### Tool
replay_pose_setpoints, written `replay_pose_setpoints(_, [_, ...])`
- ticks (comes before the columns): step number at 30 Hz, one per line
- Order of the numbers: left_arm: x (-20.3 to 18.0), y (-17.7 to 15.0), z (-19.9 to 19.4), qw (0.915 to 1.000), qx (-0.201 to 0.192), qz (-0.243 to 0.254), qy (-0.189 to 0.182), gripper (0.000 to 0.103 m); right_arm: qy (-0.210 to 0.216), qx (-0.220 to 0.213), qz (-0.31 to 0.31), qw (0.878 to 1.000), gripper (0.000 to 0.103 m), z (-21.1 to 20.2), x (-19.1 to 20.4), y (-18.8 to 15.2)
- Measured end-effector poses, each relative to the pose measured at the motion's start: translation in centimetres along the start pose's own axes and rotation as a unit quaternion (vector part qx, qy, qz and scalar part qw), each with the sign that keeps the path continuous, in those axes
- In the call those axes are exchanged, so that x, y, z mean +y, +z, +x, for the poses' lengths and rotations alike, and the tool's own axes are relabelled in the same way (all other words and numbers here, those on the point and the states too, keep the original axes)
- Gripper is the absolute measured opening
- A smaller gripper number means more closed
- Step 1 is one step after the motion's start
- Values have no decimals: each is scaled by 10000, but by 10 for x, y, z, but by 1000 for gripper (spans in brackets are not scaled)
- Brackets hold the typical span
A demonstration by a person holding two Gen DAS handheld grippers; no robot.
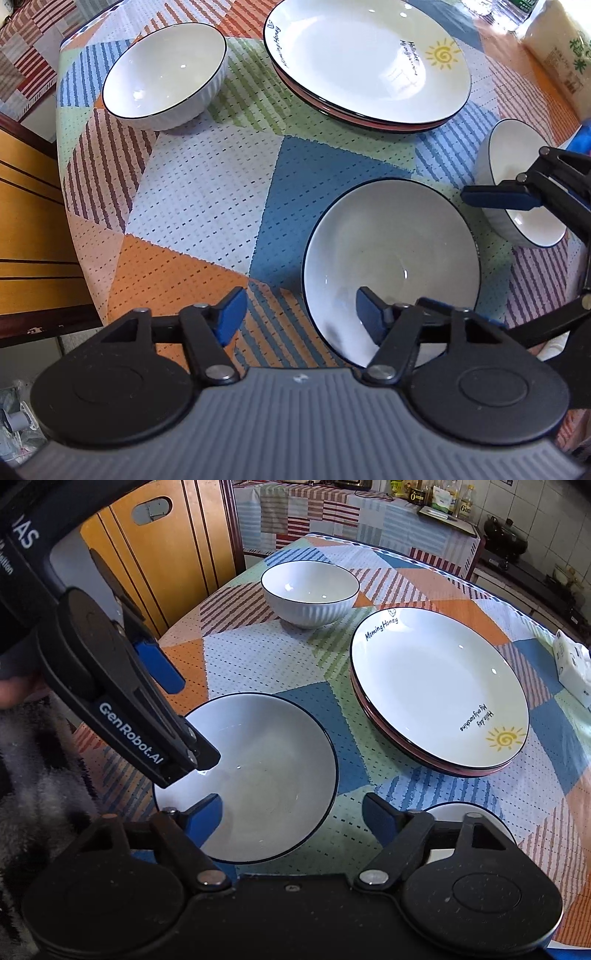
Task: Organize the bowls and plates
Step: 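Grip the rim of a second white bowl with the left tool, then lift the second bowl with the left tool and set it into the first bowl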
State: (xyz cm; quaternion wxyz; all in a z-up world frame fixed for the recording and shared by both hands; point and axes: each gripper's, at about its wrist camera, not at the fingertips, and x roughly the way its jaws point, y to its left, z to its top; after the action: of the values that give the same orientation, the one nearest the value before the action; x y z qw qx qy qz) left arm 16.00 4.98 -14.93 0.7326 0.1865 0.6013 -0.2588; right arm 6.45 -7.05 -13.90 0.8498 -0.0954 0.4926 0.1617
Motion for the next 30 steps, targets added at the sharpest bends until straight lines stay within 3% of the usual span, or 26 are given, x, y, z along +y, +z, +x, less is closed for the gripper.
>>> replay_pose_setpoints(3, [0,-1,3,10000,40,5,6,43,26,45,26,10000,62,6,-2,0])
replay_pose_setpoints(7, [-2,-2,5,10000,50,46,18,18,-81,123,-7,9999,53,14,-1,0])
replay_pose_setpoints(9, [-4,-3,5,10000,35,64,-50,12,-105,182,70,9998,40,17,-3,-1])
replay_pose_setpoints(11, [-7,-4,5,9999,7,122,-20,10,-143,214,170,9995,29,19,-6,-2])
replay_pose_setpoints(14, [-9,-5,5,9999,-39,130,30,10,-221,155,287,9992,26,16,-12,-3])
replay_pose_setpoints(17, [-5,-4,6,10000,-44,2,-44,9,-29,145,435,9989,17,15,-17,-3])
replay_pose_setpoints(21, [0,-5,5,9997,-66,-197,-155,7,36,164,579,9982,17,16,-18,-2])
replay_pose_setpoints(30, [-6,-7,-8,9993,-293,-138,-198,7,152,146,1120,9935,11,8,-34,3])
